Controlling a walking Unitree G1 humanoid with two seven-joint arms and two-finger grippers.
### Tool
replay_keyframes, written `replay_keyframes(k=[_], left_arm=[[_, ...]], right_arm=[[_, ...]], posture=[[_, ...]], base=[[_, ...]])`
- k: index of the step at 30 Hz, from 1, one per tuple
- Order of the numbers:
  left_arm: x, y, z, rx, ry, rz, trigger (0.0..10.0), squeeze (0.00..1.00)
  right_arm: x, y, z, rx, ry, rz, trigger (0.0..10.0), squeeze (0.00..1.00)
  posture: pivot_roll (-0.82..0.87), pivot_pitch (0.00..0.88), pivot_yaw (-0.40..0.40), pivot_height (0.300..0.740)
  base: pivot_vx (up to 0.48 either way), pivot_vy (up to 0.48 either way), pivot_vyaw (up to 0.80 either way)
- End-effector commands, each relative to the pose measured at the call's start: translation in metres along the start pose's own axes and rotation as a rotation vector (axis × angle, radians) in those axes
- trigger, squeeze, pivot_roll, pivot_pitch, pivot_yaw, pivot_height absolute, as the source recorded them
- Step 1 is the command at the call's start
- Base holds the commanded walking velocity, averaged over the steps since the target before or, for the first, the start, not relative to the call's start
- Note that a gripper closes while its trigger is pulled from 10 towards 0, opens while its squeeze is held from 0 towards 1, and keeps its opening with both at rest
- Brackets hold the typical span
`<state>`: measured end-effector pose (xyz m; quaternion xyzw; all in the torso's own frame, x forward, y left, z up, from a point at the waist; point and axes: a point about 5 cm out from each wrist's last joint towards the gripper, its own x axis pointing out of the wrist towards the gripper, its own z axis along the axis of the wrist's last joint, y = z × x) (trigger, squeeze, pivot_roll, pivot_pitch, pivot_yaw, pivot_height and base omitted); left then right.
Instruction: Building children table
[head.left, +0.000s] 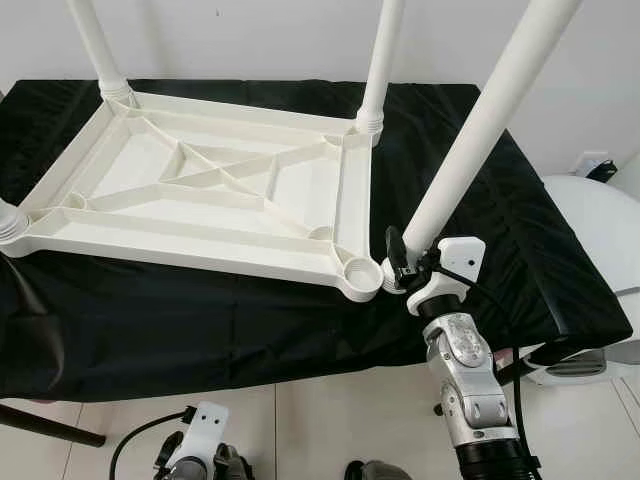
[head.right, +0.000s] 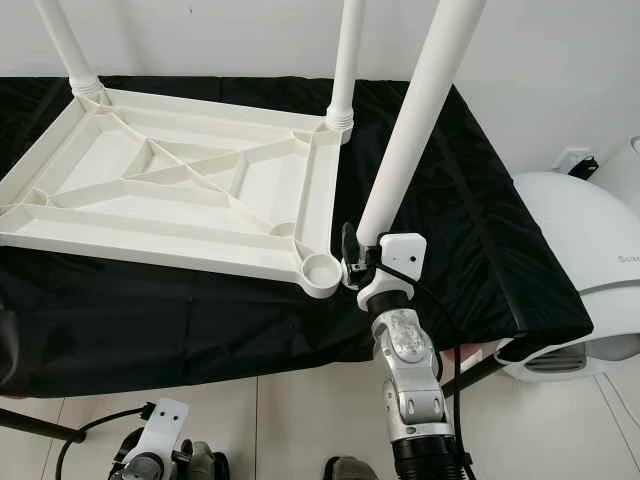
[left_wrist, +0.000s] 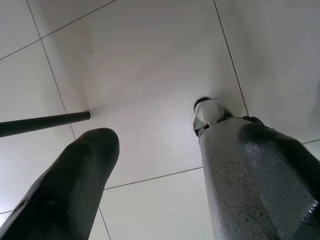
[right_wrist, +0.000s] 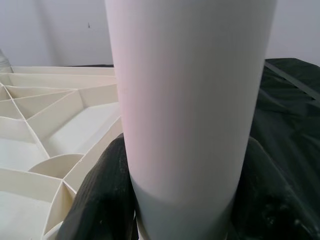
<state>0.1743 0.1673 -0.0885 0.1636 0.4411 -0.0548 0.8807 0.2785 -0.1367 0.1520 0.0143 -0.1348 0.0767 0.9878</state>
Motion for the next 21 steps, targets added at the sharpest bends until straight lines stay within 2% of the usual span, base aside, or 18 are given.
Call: replay_keyframes(k=[1,21], left_arm=[[-0.0041,-0.0079,-0.0182,0.001,0.07,-0.071,10.0,0.0],[-0.0029,-0.0031,-0.0146,0.005,0.058,-0.065,10.0,0.0]], right_arm=[[0.001,-0.0004,0.0006,0.006,-0.012,-0.002,10.0,0.0],[0.0011,0.0023,0.0017,0.017,-0.021,-0.014,10.0,0.0]], posture=[[0.01,0.107,-0.009,0.74],[0.04,0.122,0.016,0.74]], base=[[0.0,0.0,0.0],[0.0,0.0,0.0]])
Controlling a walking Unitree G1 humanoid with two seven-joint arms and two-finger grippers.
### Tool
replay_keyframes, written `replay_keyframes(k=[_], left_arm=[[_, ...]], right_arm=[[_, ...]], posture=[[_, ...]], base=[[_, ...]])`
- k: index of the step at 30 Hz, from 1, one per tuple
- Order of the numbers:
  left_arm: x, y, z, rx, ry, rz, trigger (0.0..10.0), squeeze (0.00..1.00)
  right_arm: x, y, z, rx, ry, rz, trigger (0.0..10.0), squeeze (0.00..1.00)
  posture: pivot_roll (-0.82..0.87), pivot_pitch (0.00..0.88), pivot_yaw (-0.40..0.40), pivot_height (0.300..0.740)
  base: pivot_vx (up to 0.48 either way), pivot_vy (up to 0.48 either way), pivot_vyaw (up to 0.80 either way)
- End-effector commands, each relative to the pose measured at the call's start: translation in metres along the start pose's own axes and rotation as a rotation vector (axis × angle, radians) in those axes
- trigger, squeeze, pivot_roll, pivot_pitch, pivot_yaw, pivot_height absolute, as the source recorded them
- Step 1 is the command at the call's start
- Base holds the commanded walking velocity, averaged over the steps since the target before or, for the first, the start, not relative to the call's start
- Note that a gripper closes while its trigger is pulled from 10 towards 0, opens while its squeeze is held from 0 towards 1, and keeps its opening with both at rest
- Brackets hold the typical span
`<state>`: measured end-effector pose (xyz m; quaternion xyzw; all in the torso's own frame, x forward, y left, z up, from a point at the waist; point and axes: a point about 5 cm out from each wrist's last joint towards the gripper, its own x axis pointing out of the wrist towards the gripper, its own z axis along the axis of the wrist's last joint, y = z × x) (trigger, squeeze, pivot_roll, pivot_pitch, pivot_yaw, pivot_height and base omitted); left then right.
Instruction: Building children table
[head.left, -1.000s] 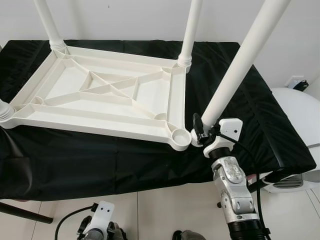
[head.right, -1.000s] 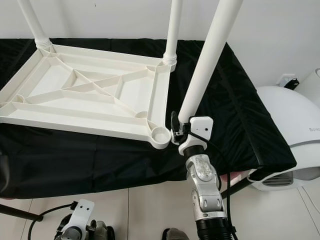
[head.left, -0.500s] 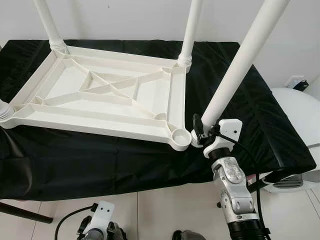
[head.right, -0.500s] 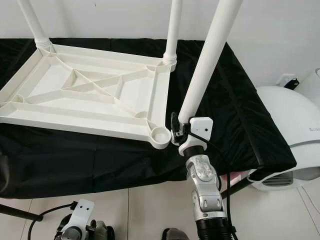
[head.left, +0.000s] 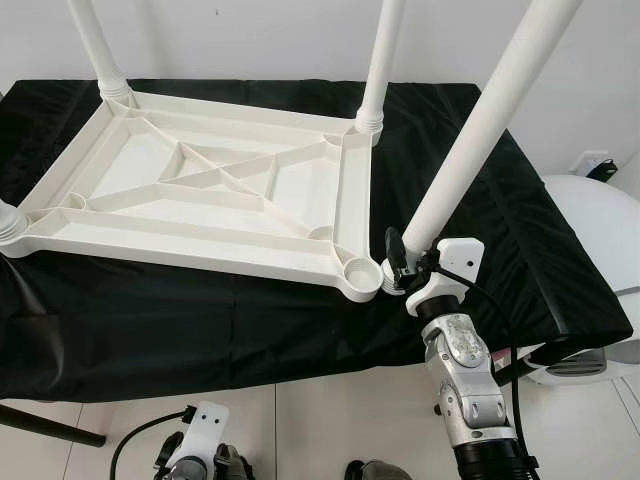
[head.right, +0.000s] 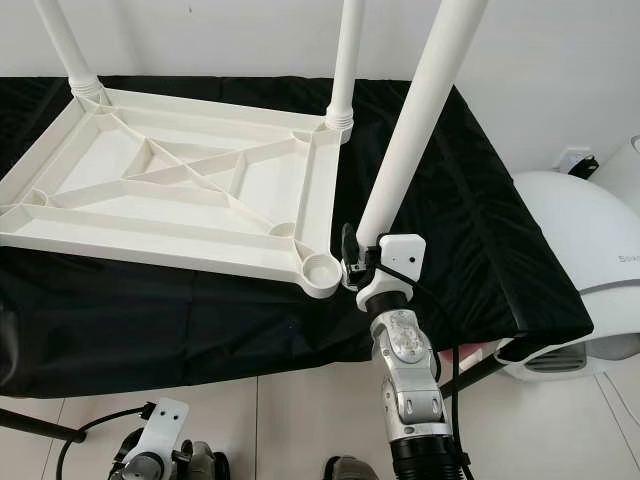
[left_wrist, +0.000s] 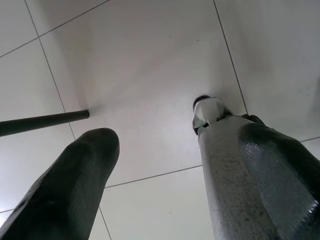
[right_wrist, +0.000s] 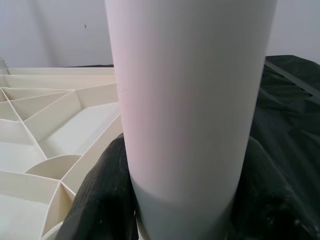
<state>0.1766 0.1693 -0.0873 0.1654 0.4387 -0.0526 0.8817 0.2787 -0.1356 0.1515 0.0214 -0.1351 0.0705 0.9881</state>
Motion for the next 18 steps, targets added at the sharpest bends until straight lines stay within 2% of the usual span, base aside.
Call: replay_keyframes(k=[1,18], left_arm=[[-0.0035,-0.0051,-0.0164,0.003,0.062,-0.069,10.0,0.0],[-0.0034,-0.005,-0.0157,0.0,0.06,-0.066,10.0,0.0]], right_arm=[[0.0011,0.0018,0.0021,0.005,-0.02,0.001,10.0,0.0],[0.0034,0.0024,0.0018,0.007,-0.022,0.003,10.0,0.0]], posture=[[0.05,0.124,0.017,0.74],[0.05,0.119,0.012,0.74]], base=[[0.0,0.0,0.0],[0.0,0.0,0.0]])
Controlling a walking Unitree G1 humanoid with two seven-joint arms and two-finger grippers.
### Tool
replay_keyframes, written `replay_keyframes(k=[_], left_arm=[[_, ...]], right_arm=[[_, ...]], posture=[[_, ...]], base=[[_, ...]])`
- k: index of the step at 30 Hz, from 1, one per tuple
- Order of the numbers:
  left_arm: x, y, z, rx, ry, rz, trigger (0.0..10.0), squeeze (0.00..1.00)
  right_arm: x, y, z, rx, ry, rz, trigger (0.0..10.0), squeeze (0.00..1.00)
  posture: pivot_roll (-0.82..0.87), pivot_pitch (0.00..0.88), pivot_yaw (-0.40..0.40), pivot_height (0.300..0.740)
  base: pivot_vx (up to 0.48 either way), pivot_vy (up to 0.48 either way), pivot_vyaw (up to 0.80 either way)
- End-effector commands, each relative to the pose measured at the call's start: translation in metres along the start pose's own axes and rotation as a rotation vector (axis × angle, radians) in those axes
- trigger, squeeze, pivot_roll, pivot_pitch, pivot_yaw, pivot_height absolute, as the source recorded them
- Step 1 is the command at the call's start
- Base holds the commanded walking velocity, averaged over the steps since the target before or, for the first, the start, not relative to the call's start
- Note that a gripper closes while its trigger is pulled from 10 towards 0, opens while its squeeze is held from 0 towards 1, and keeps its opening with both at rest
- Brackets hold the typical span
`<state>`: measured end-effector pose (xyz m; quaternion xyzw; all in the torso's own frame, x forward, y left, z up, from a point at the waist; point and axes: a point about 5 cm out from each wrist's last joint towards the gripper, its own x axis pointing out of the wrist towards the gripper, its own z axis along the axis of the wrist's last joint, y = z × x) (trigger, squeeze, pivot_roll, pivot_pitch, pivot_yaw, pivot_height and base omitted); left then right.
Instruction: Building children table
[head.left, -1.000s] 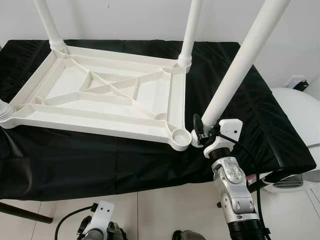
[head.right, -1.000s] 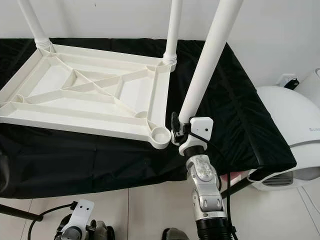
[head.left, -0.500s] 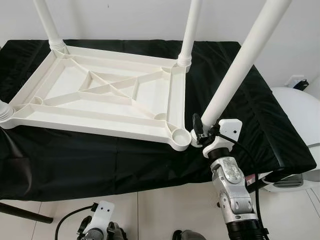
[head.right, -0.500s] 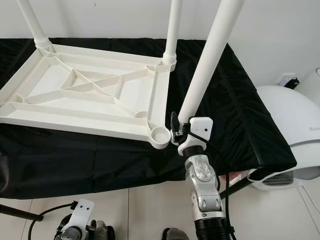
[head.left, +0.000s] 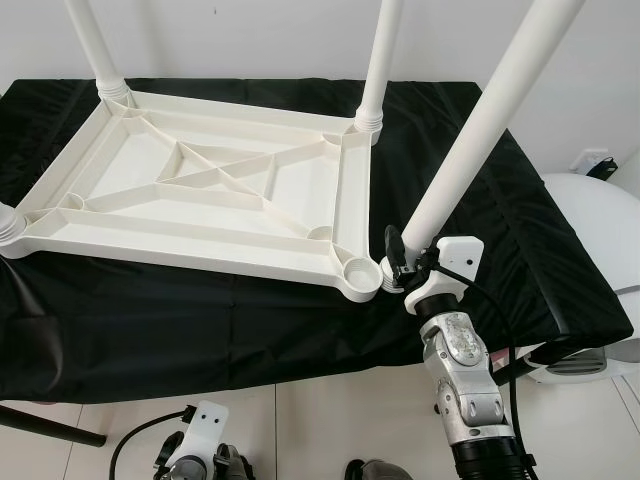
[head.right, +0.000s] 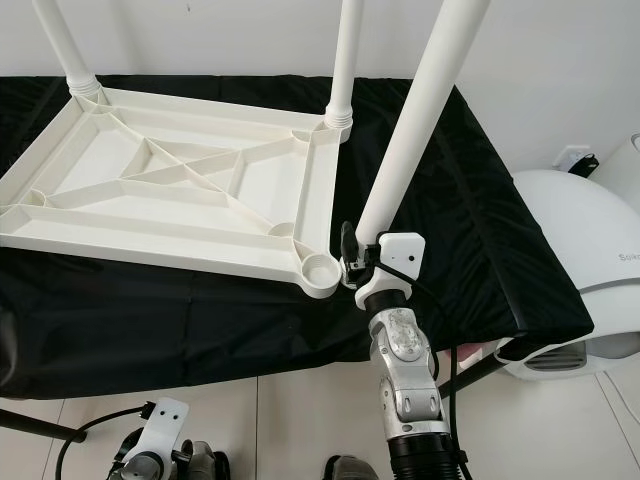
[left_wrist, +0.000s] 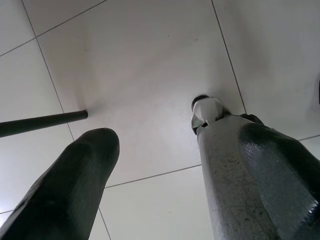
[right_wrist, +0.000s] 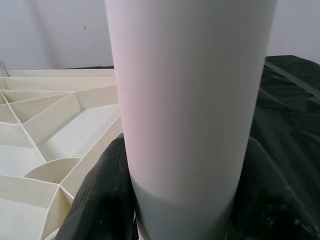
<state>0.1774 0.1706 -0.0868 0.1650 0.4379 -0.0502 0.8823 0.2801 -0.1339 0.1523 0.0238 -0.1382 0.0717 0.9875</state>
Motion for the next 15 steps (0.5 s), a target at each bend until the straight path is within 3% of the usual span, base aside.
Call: replay_keyframes(k=[1,15], left_arm=[[-0.0035,-0.0064,-0.0159,0.003,0.061,-0.07,10.0,0.0],[-0.0026,-0.0074,-0.0127,0.004,0.058,-0.07,10.0,0.0]], right_arm=[[0.0018,0.001,0.0016,0.002,-0.016,0.001,10.0,0.0],[0.0047,0.0005,0.0019,0.0,-0.023,0.006,10.0,0.0]], posture=[[0.05,0.117,0.011,0.74],[0.05,0.1,0.003,0.74]], base=[[0.0,0.0,0.0],[0.0,0.0,0.0]])
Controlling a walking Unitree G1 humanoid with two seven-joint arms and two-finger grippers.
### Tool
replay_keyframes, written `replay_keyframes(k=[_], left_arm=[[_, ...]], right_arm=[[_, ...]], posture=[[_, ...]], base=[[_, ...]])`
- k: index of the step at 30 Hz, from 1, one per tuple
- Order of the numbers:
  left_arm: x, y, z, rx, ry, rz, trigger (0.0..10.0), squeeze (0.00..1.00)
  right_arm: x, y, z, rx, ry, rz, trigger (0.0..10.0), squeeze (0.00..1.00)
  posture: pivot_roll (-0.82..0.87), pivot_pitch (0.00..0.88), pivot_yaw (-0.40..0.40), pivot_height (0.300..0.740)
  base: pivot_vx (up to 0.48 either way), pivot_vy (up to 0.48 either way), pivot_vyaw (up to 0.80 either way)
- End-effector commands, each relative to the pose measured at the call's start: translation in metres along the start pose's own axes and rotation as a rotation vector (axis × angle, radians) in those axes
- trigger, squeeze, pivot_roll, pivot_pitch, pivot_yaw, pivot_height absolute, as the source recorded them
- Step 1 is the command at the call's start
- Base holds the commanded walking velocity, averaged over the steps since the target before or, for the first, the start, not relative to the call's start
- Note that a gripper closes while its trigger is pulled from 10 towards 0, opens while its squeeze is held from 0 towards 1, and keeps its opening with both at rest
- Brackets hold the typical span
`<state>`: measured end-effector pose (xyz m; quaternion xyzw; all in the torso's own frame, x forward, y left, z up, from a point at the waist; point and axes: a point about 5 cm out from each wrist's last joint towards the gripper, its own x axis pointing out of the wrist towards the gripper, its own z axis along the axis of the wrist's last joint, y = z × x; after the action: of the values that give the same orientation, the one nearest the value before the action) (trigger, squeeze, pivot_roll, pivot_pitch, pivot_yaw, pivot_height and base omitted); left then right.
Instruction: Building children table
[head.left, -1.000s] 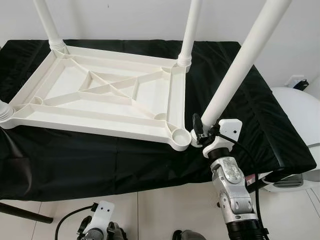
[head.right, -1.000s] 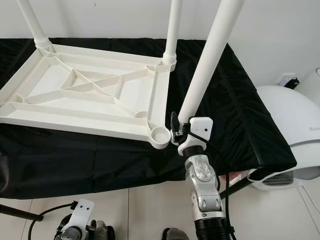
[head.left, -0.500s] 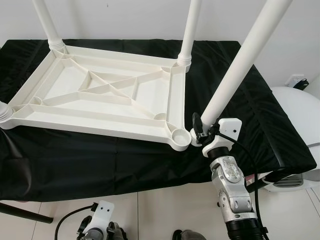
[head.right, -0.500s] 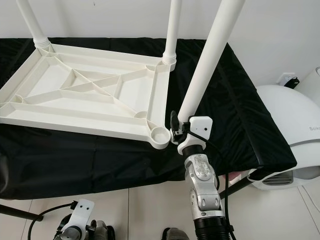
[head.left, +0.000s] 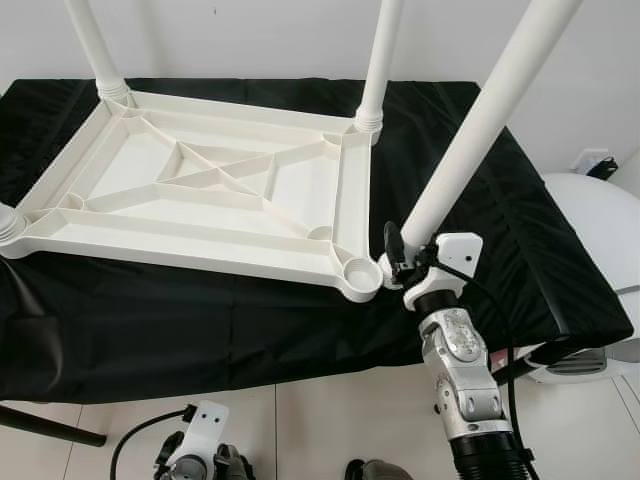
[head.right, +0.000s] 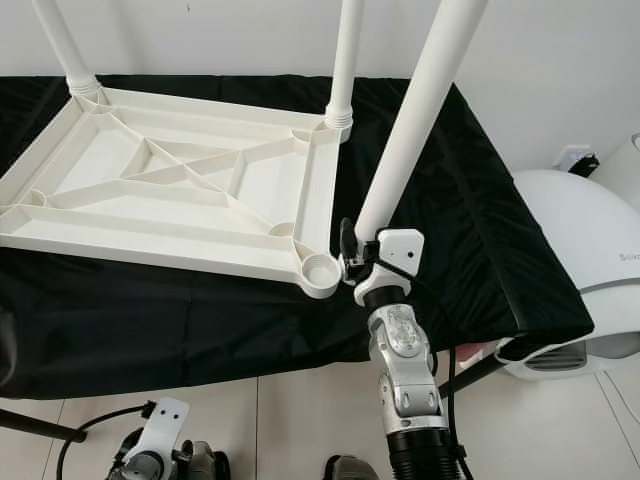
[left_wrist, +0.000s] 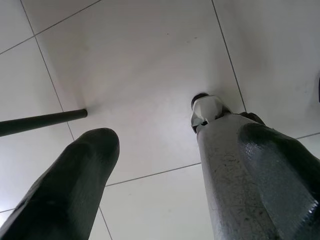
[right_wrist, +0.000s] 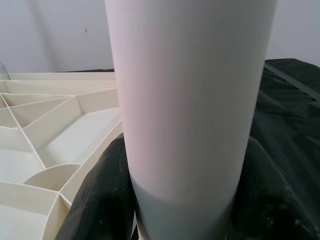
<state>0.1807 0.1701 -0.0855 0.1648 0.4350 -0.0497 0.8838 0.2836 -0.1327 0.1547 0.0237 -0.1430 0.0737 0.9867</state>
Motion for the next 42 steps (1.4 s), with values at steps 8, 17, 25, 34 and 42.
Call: replay_keyframes(k=[8,17,25,34,42], left_arm=[[-0.0036,-0.0084,-0.016,0.006,0.063,-0.075,10.0,0.0],[-0.0042,-0.0085,-0.0181,0.012,0.068,-0.079,10.0,0.0],[-0.0048,-0.0084,-0.0204,0.015,0.073,-0.08,10.0,0.0],[-0.0049,-0.0068,-0.0214,0.015,0.078,-0.076,10.0,0.0],[-0.0052,-0.0068,-0.0225,0.013,0.082,-0.077,10.0,0.0]], right_arm=[[0.0007,-0.0007,0.0005,-0.002,-0.014,0.002,10.0,0.0],[-0.0005,-0.0007,0.0005,-0.003,-0.014,0.0,10.0,0.0],[-0.001,-0.0006,0.0004,-0.002,-0.014,-0.002,10.0,0.0],[-0.0004,-0.0004,0.0002,-0.001,-0.013,-0.003,10.0,0.0],[-0.0012,-0.0007,0.0001,-0.002,-0.011,-0.005,10.0,0.0]], posture=[[0.05,0.096,0.003,0.74],[0.04,0.093,0.009,0.74],[0.04,0.094,0.008,0.74],[0.04,0.097,0.008,0.74],[0.04,0.103,0.007,0.74]], base=[[0.0,0.0,0.0],[0.0,0.0,0.0],[0.0,0.0,0.0],[0.0,0.0,0.0],[0.0,0.0,0.0]])
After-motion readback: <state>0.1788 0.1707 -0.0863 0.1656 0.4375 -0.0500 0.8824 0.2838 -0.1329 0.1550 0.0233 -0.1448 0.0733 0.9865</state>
